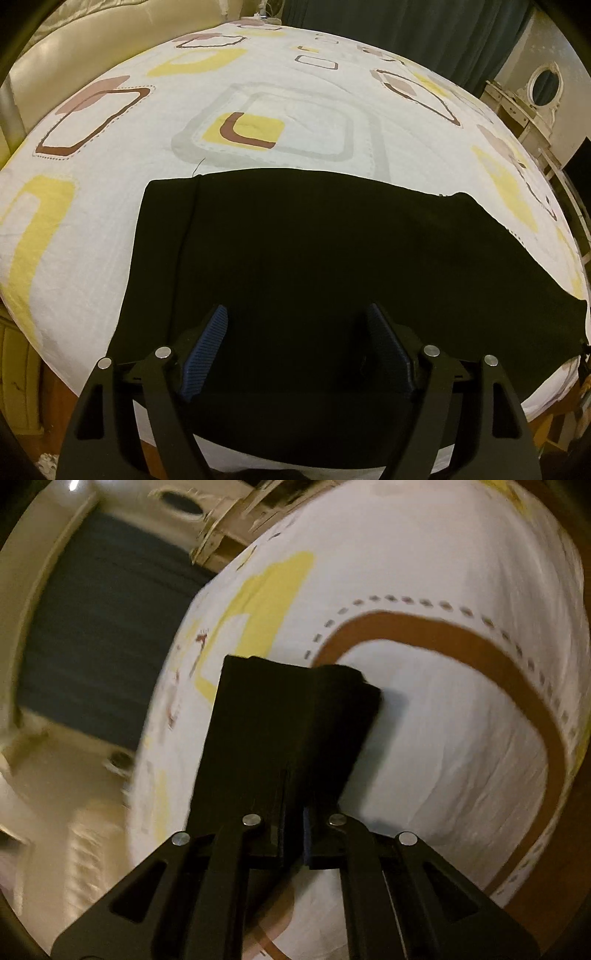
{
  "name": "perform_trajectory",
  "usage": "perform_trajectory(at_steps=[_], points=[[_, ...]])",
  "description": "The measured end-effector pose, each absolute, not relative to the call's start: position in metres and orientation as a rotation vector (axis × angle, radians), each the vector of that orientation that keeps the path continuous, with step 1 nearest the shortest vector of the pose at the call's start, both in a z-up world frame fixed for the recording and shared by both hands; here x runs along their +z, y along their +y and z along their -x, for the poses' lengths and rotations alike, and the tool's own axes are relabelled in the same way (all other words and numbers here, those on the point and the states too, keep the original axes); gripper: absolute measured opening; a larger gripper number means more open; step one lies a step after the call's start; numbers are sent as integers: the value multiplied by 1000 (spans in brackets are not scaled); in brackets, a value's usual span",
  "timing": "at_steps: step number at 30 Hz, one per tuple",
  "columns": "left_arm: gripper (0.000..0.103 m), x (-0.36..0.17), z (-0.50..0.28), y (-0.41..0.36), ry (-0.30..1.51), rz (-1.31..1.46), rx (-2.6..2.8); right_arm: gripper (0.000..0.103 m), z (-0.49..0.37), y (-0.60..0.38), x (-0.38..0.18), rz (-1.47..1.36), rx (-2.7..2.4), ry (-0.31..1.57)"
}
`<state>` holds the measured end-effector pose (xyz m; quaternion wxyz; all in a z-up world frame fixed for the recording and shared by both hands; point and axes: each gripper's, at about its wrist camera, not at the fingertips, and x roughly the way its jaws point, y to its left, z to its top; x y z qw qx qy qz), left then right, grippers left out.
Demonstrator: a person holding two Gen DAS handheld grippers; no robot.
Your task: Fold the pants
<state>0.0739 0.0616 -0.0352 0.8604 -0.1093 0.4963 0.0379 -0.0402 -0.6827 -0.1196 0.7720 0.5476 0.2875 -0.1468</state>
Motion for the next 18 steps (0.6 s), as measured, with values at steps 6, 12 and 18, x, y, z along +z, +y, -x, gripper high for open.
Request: perform_trajectory(at_steps=[6,12,18], points=[[77,-37,-72,63,1038,226,74,14,42,-684,-121,-1251,-291,592],[77,-36,-71,63,1037,228,73,44,43,-643,-106,-1272,-184,557],[78,-36,-70,58,1035,202,62,44,14,-562,-110,-1213,23,715]])
